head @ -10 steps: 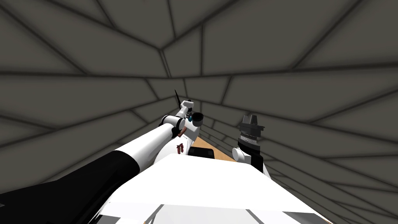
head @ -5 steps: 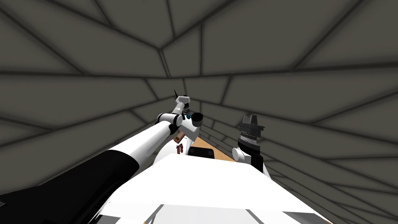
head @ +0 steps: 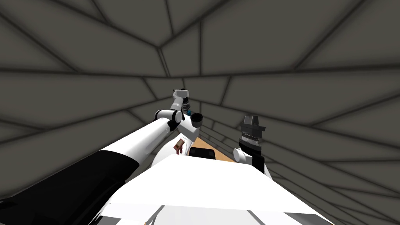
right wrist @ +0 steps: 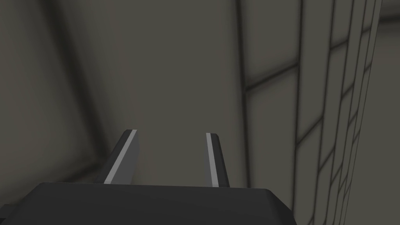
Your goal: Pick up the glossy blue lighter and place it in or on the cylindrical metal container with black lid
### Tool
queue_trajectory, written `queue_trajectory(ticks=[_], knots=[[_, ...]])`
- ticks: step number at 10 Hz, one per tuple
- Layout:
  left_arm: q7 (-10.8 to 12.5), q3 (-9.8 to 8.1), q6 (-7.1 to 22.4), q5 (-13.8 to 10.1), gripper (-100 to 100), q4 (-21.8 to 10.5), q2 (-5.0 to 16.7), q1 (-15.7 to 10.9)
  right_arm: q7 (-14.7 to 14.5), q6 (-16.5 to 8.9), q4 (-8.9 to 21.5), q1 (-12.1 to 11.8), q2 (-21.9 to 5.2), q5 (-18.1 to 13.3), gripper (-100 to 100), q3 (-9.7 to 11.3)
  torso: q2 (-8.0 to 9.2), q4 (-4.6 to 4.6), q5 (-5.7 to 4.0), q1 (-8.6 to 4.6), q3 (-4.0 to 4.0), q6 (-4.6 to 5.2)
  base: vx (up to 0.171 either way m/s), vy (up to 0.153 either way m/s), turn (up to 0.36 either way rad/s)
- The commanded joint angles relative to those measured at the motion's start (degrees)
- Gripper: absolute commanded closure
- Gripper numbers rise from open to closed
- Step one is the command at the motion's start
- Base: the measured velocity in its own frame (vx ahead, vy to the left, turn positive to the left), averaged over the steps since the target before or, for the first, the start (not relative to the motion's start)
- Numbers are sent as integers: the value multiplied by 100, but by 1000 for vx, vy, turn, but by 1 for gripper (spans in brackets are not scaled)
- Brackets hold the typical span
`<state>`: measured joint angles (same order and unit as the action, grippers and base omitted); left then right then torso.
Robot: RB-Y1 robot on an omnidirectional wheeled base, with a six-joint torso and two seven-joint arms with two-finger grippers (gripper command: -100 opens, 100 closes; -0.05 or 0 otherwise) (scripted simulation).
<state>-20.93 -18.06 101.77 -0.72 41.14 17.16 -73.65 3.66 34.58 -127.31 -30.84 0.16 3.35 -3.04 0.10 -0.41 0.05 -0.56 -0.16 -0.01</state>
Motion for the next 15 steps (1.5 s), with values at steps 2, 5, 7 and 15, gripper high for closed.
queue_trajectory(ticks=[2, 5, 7, 15], knots=[[-18, 71, -48, 34, 100, -242, 1, -384, 0, 0, 0, 0, 0, 0, 0, 0, 5, -1, 0, -1, 2, 1, -23, -98, 13], [-2, 179, -14, 62, 100, -436, -13, -700, 0, 0, 0, 0, 0, 0, 0, 0, 5, -6, 0, -6, -1, 19, -25, -71, 8], [13, 258, 61, 78, 100, -568, -23, -908, 0, 0, 0, 0, 0, 0, 0, 0, 1, -8, -3, -15, -4, 26, -22, -68, 6], [57, 461, 709, 101, 100, -890, -46, -1409, 0, 0, 0, 0, -1, 0, 0, -1, -14, -13, -3, -7, -13, 32, 0, -48, 0]])
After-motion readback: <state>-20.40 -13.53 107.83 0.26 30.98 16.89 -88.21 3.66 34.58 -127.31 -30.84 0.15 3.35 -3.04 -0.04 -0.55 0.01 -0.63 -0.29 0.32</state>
